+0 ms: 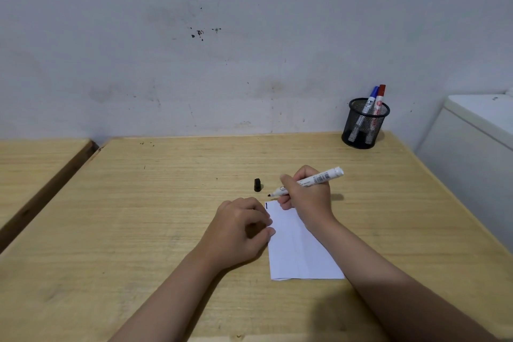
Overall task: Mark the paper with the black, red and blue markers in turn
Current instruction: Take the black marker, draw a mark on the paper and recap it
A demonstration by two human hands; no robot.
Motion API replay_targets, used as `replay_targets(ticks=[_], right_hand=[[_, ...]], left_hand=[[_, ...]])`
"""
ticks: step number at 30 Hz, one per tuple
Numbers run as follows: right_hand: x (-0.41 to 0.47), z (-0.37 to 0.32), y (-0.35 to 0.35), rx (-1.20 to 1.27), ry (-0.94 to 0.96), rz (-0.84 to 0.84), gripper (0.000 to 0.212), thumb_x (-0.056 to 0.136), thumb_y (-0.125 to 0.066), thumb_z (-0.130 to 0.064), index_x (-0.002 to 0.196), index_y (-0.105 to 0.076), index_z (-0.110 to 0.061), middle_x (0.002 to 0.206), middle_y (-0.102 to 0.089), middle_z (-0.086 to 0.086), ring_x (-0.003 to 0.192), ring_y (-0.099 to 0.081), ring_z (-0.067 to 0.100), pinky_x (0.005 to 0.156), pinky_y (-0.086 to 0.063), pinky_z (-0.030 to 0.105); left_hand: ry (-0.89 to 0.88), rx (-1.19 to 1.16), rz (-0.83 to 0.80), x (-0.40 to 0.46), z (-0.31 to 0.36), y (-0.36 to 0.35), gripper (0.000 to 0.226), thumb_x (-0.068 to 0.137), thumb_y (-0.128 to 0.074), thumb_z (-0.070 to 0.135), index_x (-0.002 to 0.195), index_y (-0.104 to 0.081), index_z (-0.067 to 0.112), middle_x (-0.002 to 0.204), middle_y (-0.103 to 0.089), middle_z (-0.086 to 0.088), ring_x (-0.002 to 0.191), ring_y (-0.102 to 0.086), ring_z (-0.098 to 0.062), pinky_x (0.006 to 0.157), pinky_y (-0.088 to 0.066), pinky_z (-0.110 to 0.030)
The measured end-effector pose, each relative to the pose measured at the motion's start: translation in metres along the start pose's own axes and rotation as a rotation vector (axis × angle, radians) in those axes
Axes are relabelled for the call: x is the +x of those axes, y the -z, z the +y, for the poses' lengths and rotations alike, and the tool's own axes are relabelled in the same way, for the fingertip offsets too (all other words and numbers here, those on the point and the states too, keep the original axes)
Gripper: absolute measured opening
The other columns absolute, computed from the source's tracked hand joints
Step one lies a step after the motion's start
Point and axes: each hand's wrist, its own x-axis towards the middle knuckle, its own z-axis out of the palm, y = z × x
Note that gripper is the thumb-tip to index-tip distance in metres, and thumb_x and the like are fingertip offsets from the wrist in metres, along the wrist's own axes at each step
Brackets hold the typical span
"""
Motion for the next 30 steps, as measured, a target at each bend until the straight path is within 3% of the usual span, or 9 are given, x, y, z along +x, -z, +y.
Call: replay_targets(ticks=[5,8,10,13,16,18,21,24,30], right_hand=[[0.004,-0.005,0.003,0.216,-0.086,0.055,0.031,0.081,-0.072,-0.016,0.066,-0.045,-0.012,0.057,-0.065,0.010,0.046,-0.062,0.018,0.049,-0.054,0.030],[0.004,-0.007,0.005,0.259,-0.129,0.060,0.029,0.080,-0.073,-0.021,0.069,-0.048,-0.011,0.060,-0.066,0.011,0.047,-0.062,0.017,0.052,-0.056,0.031],[0.002,-0.010,0.006,0.255,-0.133,0.052,0.029,0.080,-0.073,-0.027,0.072,-0.050,-0.012,0.053,-0.065,0.006,0.045,-0.061,0.017,0.050,-0.054,0.031],[-0.003,-0.015,0.005,0.225,-0.115,0.034,0.028,0.082,-0.070,-0.032,0.074,-0.053,-0.011,0.047,-0.058,0.002,0.037,-0.051,0.013,0.039,-0.040,0.024],[-0.007,-0.021,0.005,0.225,-0.084,0.030,0.028,0.084,-0.068,-0.031,0.076,-0.055,-0.008,0.052,-0.058,0.002,0.032,-0.040,0.011,0.034,-0.028,0.018],[-0.008,-0.024,0.006,0.245,-0.050,0.033,0.028,0.084,-0.068,-0.029,0.074,-0.056,-0.007,0.056,-0.059,0.005,0.032,-0.037,0.010,0.033,-0.026,0.017],[-0.005,-0.035,0.010,0.269,0.035,0.048,0.030,0.082,-0.070,-0.026,0.062,-0.054,-0.012,0.054,-0.059,0.006,0.033,-0.038,0.007,0.035,-0.027,0.019],[-0.005,-0.048,0.014,0.251,0.148,0.058,0.034,0.081,-0.071,-0.023,0.055,-0.052,-0.014,0.046,-0.058,0.001,0.037,-0.043,0.007,0.038,-0.031,0.019],[-0.012,-0.072,0.013,0.238,0.270,0.034,0.035,0.081,-0.072,-0.017,0.054,-0.050,-0.013,0.042,-0.057,-0.001,0.041,-0.052,0.009,0.039,-0.034,0.015]], left_hand=[[-0.002,-0.028,0.015,0.004,0.007,0.003,0.008,0.075,-0.065,0.028,0.078,-0.065,0.020,0.081,-0.065,0.010,0.076,-0.062,-0.005,0.069,-0.052,-0.036],[0.056,-0.007,0.164,0.018,0.010,0.005,0.009,0.077,-0.063,0.019,0.081,-0.055,0.018,0.084,-0.056,0.005,0.077,-0.053,-0.007,0.069,-0.048,-0.026],[0.109,0.019,0.252,0.032,0.008,0.006,0.015,0.080,-0.061,0.016,0.094,-0.056,0.017,0.096,-0.053,0.003,0.086,-0.050,-0.008,0.075,-0.044,-0.021],[0.214,0.051,0.132,0.052,0.002,0.008,0.031,0.084,-0.059,0.023,0.115,-0.056,0.020,0.108,-0.052,0.002,0.094,-0.052,-0.011,0.081,-0.047,-0.027],[0.277,0.133,0.005,0.066,0.000,0.007,0.019,0.087,-0.058,0.025,0.102,-0.066,0.016,0.095,-0.064,-0.006,0.088,-0.061,-0.021,0.077,-0.049,-0.031],[0.317,0.107,0.051,0.068,0.001,0.009,0.014,0.084,-0.062,0.019,0.094,-0.069,0.013,0.090,-0.070,-0.006,0.085,-0.063,-0.019,0.073,-0.048,-0.026],[0.452,-0.283,0.182,0.068,0.011,0.019,0.010,0.078,-0.069,0.007,0.085,-0.071,0.013,0.084,-0.073,-0.004,0.079,-0.067,-0.014,0.071,-0.048,-0.021],[0.508,-0.769,0.263,0.066,0.026,0.037,0.014,0.076,-0.071,0.000,0.081,-0.072,0.012,0.079,-0.075,-0.003,0.081,-0.067,-0.020,0.079,-0.052,-0.033],[0.438,-1.062,0.235,0.058,0.053,0.056,0.016,0.078,-0.064,-0.006,0.084,-0.070,0.007,0.078,-0.074,0.001,0.080,-0.072,-0.016,0.074,-0.059,-0.022]])
